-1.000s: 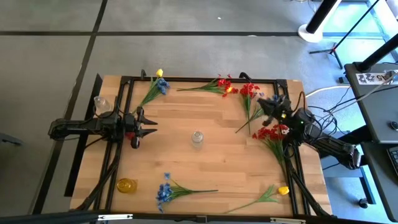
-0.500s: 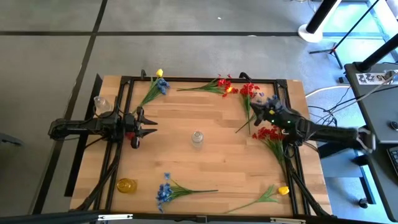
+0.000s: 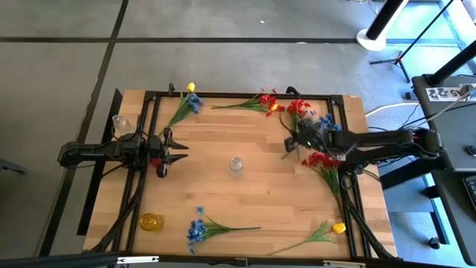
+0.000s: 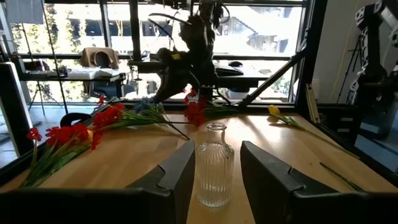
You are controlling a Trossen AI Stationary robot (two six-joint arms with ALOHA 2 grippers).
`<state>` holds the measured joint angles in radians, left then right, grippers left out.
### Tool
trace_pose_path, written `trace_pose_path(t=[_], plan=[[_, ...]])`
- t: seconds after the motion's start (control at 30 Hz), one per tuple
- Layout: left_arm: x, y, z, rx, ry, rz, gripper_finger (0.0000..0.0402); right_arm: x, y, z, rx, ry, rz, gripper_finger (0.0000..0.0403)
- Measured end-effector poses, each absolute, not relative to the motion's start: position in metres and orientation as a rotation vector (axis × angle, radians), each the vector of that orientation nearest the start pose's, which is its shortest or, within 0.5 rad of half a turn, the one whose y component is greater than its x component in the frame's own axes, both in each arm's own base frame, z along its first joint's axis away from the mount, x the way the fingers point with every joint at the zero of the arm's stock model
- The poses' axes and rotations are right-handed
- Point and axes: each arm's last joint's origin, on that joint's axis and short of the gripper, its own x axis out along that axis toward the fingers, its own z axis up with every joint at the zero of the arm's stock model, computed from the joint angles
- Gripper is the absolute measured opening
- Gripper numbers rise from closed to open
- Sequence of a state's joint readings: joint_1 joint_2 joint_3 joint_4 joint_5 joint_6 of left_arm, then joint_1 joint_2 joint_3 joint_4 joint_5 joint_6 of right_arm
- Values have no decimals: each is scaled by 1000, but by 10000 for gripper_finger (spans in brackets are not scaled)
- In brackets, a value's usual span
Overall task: Sort flowers into vase by color
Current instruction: Put the top right red flower into the transparent vase
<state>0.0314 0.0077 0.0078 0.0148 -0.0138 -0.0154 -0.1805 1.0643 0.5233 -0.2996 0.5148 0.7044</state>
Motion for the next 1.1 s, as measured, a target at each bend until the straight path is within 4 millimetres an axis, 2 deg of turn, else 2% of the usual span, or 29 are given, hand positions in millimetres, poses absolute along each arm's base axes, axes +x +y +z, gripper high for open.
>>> trace_pose_path(t=[0.1, 0.2, 0.37, 0.5, 0.73, 0.87, 0.97, 1.1], plan=[[98, 3, 167, -15, -15, 45, 125, 196, -74, 213, 541, 650, -1001, 84], [98, 3, 167, -15, -16, 45, 125, 196, -103, 219, 636, 731, -1020, 139], [98, 3, 167, -15, -15, 45, 125, 187, -143, 205, 764, 813, -1061, 229], [98, 3, 167, -15, -15, 45, 125, 181, -158, 188, 813, 889, -1131, 271], [98, 3, 167, -15, -15, 45, 125, 177, -173, 172, 813, 950, -1187, 273], [98, 3, 167, -15, -15, 45, 125, 173, -184, 159, 914, 980, -1142, 257], [98, 3, 167, -15, -15, 45, 125, 181, -182, 157, 955, 962, -1051, 249], [98, 3, 167, -15, -15, 45, 125, 189, -171, 160, 923, 982, -1052, 244]])
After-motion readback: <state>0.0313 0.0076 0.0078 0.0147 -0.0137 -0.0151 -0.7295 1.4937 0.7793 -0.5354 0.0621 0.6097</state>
